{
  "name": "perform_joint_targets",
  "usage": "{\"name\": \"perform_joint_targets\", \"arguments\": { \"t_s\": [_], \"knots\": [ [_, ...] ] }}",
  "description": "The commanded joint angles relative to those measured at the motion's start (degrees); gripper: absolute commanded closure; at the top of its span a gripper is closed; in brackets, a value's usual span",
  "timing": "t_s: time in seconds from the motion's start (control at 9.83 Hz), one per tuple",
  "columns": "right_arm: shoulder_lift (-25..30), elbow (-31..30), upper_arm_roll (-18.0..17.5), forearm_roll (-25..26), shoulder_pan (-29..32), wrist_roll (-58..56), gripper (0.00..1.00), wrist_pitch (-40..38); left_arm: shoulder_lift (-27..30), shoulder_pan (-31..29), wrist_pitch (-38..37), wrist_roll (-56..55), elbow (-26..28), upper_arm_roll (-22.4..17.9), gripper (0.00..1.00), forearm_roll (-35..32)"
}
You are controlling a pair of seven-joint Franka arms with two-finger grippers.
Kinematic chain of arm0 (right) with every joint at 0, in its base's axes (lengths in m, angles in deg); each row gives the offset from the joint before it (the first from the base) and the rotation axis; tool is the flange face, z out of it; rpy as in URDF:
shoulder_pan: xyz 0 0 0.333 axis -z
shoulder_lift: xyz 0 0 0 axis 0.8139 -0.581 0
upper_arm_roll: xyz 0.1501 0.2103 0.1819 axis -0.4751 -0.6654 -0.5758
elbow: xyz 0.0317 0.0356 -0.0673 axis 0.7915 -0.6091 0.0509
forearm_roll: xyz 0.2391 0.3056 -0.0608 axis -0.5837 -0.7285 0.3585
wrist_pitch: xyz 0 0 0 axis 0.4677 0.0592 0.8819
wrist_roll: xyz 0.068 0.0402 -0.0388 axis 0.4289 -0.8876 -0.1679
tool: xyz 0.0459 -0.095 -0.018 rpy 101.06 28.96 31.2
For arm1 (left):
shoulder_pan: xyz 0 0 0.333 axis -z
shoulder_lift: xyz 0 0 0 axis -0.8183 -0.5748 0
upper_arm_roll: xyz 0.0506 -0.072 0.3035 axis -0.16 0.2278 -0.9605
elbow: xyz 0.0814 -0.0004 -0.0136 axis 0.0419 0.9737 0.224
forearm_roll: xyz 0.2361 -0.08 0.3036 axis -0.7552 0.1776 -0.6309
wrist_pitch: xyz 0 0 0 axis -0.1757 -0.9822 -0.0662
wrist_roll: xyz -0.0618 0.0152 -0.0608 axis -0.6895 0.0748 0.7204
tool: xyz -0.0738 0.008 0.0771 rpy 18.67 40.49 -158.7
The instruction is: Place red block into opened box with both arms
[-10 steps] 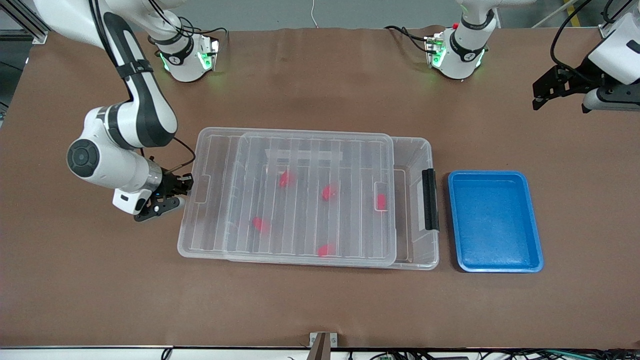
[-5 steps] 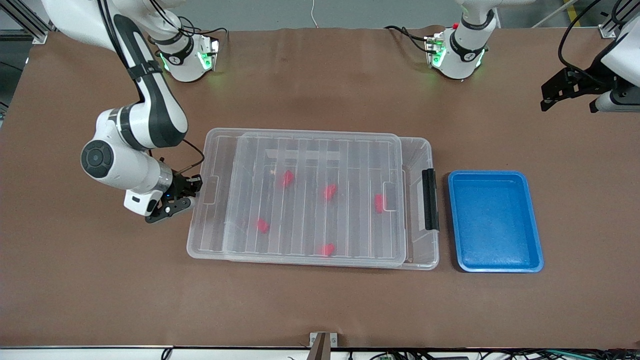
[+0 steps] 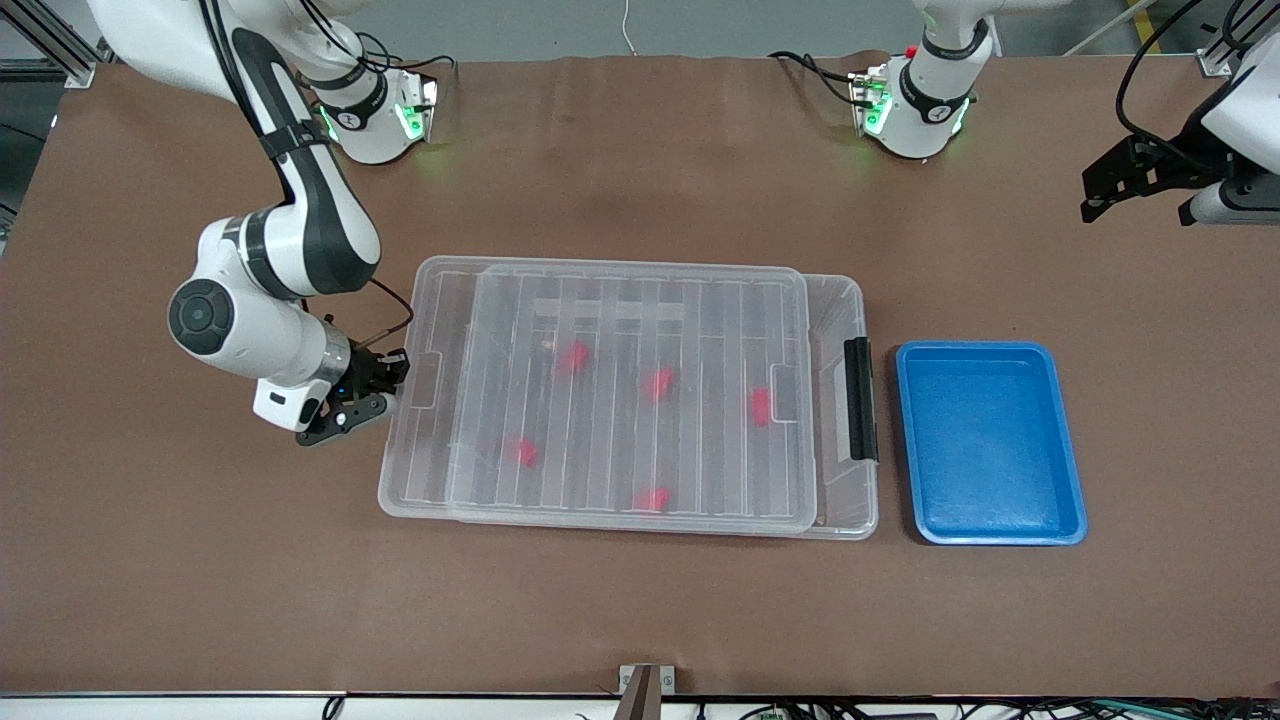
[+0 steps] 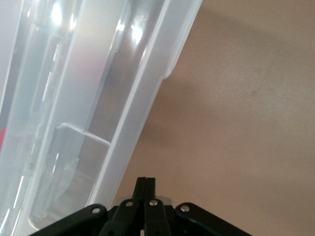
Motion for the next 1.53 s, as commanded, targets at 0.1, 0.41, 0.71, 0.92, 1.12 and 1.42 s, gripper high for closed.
{"name": "perform_joint_targets", "arguments": {
  "t_s": [0.1,0.41,0.71,0.92,1.12,1.42],
  "knots": [
    [4.88,2.40,1.24,-0.38,4.34,4.56,0.00,-7.11,0.24,0.07,-0.33,-0.50,1.84,-0.09,0.00,0.36],
    [17.55,3.19,0.81,9.17,11.03,17.42,0.00,-14.75,-0.98,0.25,-0.41,-3.76,-0.26,0.26,0.00,0.01],
    [23.90,10.28,-2.79,9.82,19.48,17.43,0.00,-29.51,-1.07,0.16,-0.50,-4.02,-0.53,0.35,0.00,-0.08],
    [23.30,17.66,-2.36,10.52,20.10,16.73,0.00,-38.55,-0.99,0.07,-0.50,-3.84,-0.53,0.17,0.00,-0.08],
    [20.86,21.89,-2.45,12.36,20.02,16.55,0.00,-38.86,-1.07,0.07,-0.59,-3.67,-0.53,0.17,0.00,-0.08],
    [20.84,21.74,-2.36,12.19,20.10,16.64,0.00,-39.92,-1.69,0.16,-1.73,-3.40,-1.67,0.08,0.00,-0.17]
  ]
}}
